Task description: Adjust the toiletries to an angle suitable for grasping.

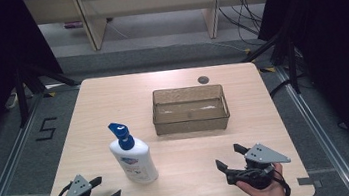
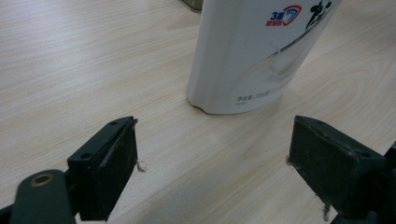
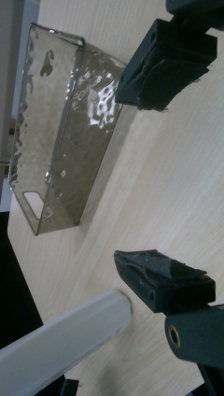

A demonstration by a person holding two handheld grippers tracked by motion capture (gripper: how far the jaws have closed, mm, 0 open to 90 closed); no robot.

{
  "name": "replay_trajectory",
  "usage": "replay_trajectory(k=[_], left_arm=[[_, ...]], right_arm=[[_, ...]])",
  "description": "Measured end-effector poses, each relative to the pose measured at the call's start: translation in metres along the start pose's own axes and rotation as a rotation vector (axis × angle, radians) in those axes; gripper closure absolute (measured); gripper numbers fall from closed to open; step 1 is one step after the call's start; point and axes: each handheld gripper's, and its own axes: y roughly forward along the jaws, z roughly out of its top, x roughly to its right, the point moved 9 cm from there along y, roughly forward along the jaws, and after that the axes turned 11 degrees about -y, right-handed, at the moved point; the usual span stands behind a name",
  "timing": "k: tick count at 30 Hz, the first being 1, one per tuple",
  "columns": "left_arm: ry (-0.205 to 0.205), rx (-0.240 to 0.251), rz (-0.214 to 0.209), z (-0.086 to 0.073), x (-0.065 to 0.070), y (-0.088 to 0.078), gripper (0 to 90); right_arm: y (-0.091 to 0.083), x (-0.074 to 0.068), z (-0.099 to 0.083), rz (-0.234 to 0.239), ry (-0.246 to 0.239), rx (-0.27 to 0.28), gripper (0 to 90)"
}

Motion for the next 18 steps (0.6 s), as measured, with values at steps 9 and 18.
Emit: replay_trajectory(k=[9,18], left_arm=[[0.005,0.000,0.005,0.000,-0.001,0.000,14.8],[0.010,0.006,0.006,0.001,-0.002,-0.001,14.8]], right_arm=[[0.012,-0.010,0.021,0.044,-0.021,0.034,20.6],[0.023,-0.028,0.043,0.097,-0.044,0.065,20.9]])
